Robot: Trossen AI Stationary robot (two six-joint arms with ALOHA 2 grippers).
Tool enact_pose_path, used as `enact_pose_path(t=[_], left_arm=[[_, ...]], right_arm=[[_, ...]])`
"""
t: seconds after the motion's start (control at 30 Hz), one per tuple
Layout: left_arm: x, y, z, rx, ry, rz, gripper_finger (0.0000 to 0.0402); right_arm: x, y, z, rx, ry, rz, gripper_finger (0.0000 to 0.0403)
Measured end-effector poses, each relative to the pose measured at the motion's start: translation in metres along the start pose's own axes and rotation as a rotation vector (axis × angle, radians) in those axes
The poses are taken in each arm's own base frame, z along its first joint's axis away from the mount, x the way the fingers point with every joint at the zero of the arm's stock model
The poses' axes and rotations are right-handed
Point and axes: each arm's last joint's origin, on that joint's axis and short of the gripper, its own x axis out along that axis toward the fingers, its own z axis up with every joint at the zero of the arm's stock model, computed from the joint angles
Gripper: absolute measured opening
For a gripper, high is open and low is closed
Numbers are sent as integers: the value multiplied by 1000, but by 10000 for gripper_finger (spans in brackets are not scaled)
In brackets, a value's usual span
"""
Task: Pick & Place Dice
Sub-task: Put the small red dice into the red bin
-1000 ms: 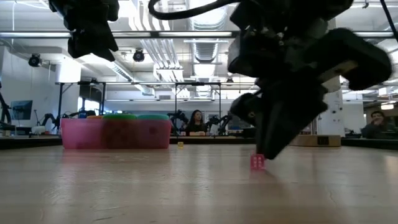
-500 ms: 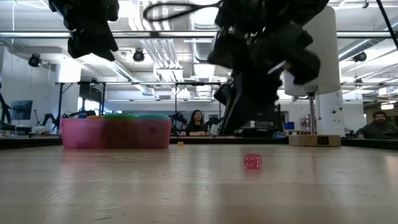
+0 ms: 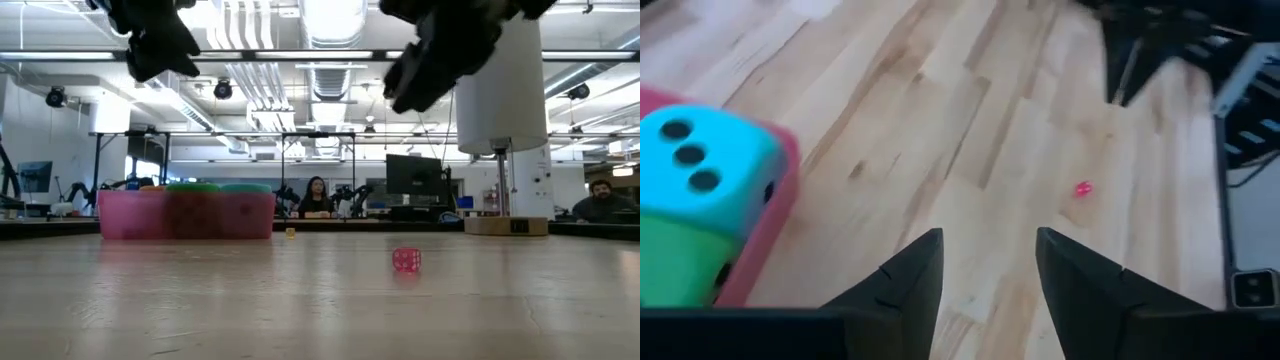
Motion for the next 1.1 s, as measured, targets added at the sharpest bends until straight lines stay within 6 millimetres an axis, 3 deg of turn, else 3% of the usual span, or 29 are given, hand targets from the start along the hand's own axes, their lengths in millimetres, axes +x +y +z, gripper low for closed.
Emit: enact_pose_path(t=[0.2,0.53,0.83,1.1], left_arm=[[0,-11,-1,41,-23,-58,175],[10,-38,-7,125,-41,-159,188],[50,-65,-6,191,-78,-205,202],[100,-82,-8,313,-23,-98,213]], right_arm=[[-19,15,-17,70,48,19,52],[-77,27,-25,107,-110,-29,52],[-116,27,-35,97,-160,-14,52],[-147,26,-45,45,-201,-1,52]])
